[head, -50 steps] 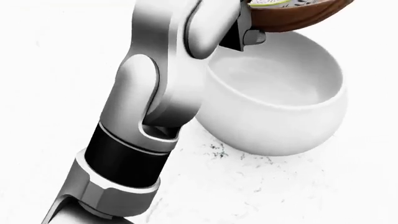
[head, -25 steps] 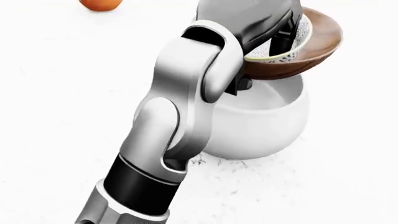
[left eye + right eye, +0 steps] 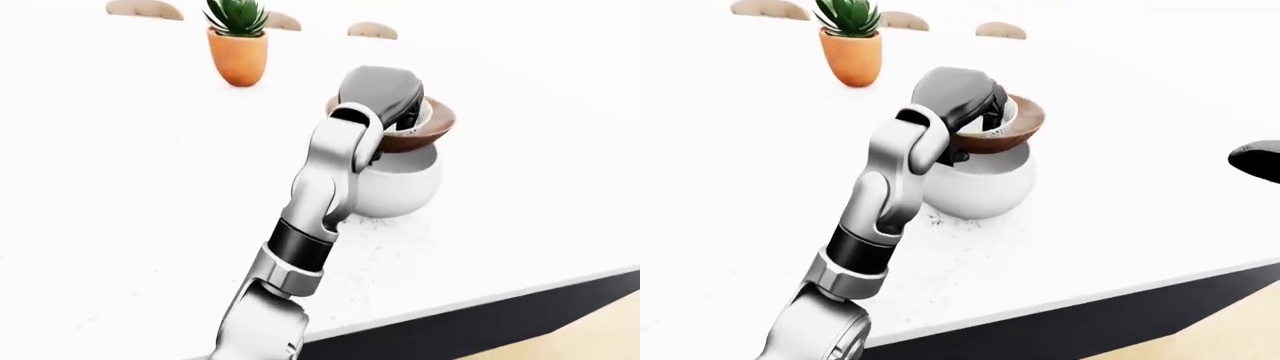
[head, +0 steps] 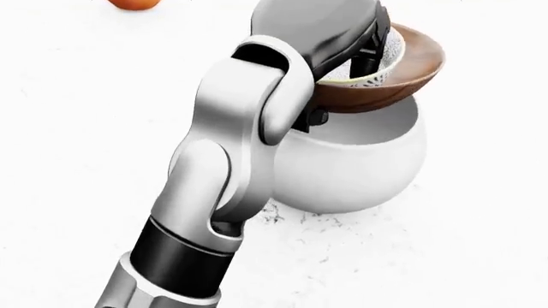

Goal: Stack the bowls from largest to smallest.

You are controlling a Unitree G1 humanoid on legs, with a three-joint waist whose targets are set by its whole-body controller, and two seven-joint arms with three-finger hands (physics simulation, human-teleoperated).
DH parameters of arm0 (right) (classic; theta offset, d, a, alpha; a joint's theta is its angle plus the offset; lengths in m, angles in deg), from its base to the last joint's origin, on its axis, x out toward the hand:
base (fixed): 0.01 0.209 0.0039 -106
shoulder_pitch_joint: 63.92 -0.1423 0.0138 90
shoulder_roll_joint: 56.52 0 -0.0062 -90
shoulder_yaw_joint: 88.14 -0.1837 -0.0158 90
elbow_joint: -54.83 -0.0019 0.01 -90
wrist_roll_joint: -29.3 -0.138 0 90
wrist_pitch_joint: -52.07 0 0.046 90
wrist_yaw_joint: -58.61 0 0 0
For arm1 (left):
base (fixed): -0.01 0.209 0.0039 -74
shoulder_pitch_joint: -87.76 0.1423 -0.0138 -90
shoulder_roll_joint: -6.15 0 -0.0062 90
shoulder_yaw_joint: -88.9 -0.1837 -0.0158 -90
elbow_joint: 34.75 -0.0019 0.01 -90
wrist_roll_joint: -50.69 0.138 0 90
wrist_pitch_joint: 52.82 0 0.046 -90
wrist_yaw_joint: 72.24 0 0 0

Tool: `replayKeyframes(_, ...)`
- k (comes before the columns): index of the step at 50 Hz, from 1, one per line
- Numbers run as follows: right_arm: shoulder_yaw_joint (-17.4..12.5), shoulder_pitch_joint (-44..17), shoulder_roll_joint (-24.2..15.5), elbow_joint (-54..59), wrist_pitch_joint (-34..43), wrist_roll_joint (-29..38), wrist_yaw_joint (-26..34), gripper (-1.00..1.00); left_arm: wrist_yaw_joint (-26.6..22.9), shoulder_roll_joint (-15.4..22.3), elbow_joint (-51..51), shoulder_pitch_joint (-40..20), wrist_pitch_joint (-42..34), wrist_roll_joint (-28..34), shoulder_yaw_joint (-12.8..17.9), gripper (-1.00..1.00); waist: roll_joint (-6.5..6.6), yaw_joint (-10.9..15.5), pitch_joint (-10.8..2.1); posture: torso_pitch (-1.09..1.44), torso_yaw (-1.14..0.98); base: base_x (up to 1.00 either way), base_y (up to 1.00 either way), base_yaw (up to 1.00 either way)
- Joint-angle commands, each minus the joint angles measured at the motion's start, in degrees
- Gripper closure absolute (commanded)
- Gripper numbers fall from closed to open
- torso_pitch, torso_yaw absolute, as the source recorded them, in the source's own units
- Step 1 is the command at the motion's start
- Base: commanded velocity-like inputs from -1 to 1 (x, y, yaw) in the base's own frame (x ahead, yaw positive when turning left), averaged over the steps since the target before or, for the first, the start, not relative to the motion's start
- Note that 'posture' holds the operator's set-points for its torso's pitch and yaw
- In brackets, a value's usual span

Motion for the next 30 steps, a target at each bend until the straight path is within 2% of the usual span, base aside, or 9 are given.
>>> replayKeyframes(1, -1.76, -0.84, -1.78, -0.65, -1.20, -0.75, -0.53, -1.00, 1.18, -0.28, 2.91, -2.40, 0.11, 0.30, 0.31, 0.44, -0.43, -0.14, -1.12, -0.16, -0.36, 0.00, 0.00, 0.00)
replayKeyframes(2, -1.76, -0.83, -1.89, -0.50, -1.29, -0.78, -0.53, -1.00, 0.85, -0.33, 3.15, -2.50, 0.05, 0.38, 0.31, 0.28, -0.43, -0.11, -1.12, -0.16, -0.36, 0.00, 0.00, 0.00)
replayKeyframes(4, -1.63, -0.75, -1.85, -0.16, -1.64, -0.39, -0.14, -1.00, 0.01, -0.40, 3.75, -2.91, -0.13, 0.56, 0.37, 0.15, -0.43, -0.10, -1.12, -0.16, -0.36, 0.00, 0.00, 0.00)
replayKeyframes(9, -2.94, -0.48, -2.82, 0.03, -1.13, -1.85, -0.73, -1.00, -1.11, -0.29, 5.29, -2.76, 0.02, 0.85, 0.47, 0.07, -0.44, -0.11, -1.22, -0.16, -0.36, 0.00, 0.00, 0.00)
replayKeyframes(14, -2.54, -0.32, -2.65, 0.50, -1.82, -1.09, -0.22, -1.00, -2.81, 0.22, 8.42, -1.02, 0.57, 1.33, 0.35, 0.04, -0.31, -0.28, -1.14, -0.16, -0.36, 0.00, 0.00, 0.00)
replayKeyframes(19, -3.49, -0.27, -3.29, 0.11, -1.05, -2.52, -1.21, -1.00, -4.06, 0.89, 10.19, -0.23, 1.08, 1.42, 0.76, 0.03, -0.14, -0.41, -1.13, -0.16, -0.36, 0.00, 0.00, 0.00)
replayKeyframes(22, -2.58, -0.29, -2.83, 0.45, -1.85, -1.39, -0.53, -1.00, -5.28, 0.86, 11.84, 0.04, 0.80, 1.58, 0.71, -0.09, -0.04, -0.41, -1.06, -0.16, -0.36, 0.00, 0.00, 0.00)
replayKeyframes(23, -2.77, -0.30, -2.90, 0.34, -1.68, -1.63, -0.69, -1.00, -5.58, 0.90, 12.42, 0.19, 0.83, 1.47, 0.80, -0.19, -0.01, -0.45, -1.06, -0.16, -0.36, 0.00, 0.00, 0.00)
replayKeyframes(30, -2.76, -0.28, -2.88, 0.58, -1.69, -1.47, -0.70, -1.00, -7.34, 1.28, 15.67, 1.78, 1.22, 1.60, 0.74, -0.33, 0.11, -0.50, -1.09, -0.16, -0.36, 0.00, 0.00, 0.00)
